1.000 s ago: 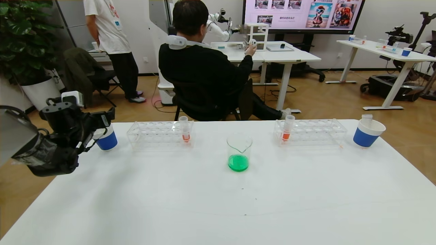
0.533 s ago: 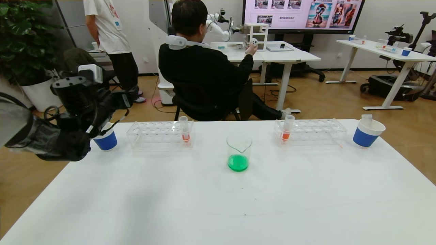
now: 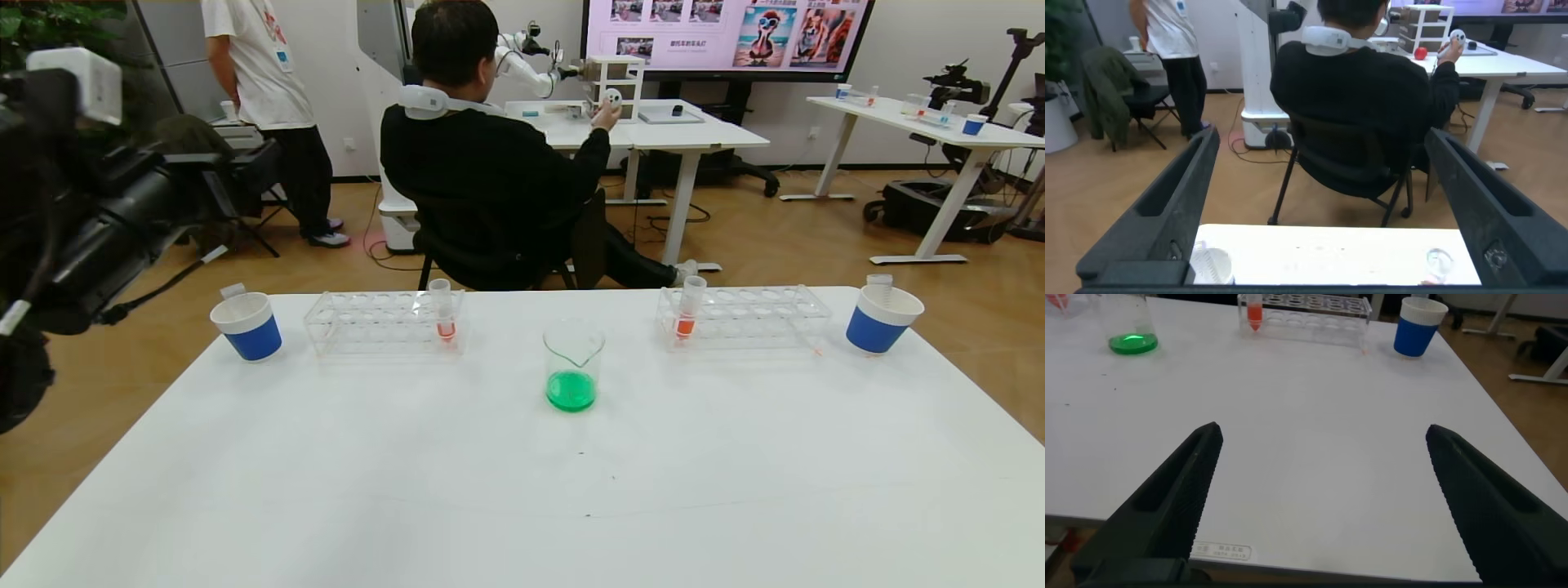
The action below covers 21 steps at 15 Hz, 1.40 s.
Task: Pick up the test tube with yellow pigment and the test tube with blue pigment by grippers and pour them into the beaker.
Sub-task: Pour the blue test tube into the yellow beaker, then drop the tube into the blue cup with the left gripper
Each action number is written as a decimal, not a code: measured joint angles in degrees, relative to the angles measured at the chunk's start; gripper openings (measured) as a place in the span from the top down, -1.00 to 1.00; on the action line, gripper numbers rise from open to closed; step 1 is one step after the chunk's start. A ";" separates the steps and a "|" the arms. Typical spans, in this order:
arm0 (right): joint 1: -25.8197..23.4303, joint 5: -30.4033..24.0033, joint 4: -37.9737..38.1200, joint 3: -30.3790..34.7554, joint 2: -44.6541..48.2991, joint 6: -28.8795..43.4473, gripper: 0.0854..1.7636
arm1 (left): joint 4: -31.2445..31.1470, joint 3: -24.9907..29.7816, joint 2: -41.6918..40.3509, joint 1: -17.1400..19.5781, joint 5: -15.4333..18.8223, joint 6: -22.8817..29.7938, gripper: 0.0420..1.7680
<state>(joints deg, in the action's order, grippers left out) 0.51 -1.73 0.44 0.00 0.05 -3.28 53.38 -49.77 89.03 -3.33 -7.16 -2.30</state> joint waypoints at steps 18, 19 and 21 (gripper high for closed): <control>0.00 0.00 0.00 0.00 0.00 0.00 -0.97 | -47.54 27.23 -77.46 2.91 7.73 -3.75 -0.98; 0.00 0.00 0.00 0.00 0.00 0.00 -0.97 | -47.79 29.53 -80.59 2.95 7.89 -3.82 -0.98; 0.00 0.00 0.00 0.00 0.00 -0.02 -0.97 | -47.17 35.43 -85.15 3.06 7.90 -3.95 -0.98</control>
<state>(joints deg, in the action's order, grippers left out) 0.51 -1.73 0.44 0.00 0.05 -3.30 6.22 -14.35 3.88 -0.27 0.74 -6.25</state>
